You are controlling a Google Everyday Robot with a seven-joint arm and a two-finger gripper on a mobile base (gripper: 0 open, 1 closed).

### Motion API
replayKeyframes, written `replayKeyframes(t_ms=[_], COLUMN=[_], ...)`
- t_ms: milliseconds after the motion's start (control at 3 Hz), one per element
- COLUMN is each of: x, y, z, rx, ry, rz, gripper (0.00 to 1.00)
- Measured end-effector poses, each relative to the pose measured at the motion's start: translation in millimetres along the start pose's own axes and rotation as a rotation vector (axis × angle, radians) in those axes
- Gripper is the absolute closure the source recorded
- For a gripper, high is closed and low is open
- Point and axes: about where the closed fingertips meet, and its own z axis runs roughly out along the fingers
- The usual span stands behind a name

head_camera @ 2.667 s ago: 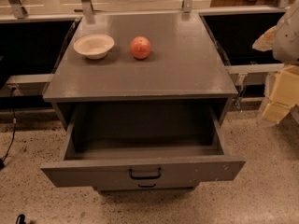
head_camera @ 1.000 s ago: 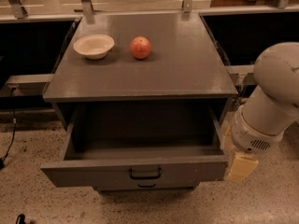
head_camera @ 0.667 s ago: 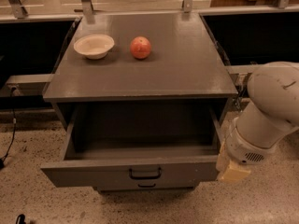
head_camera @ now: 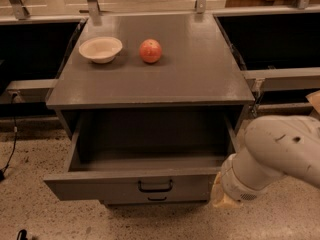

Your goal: Close top drawer

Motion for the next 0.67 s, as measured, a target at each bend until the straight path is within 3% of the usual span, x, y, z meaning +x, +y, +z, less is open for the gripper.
replayKeyframes(t_ms=[667], x=[-16.0], y=[-5.0], z=[46.1], rx=[0.096], ry=[0.005], rz=[-0.053], gripper=[1.00])
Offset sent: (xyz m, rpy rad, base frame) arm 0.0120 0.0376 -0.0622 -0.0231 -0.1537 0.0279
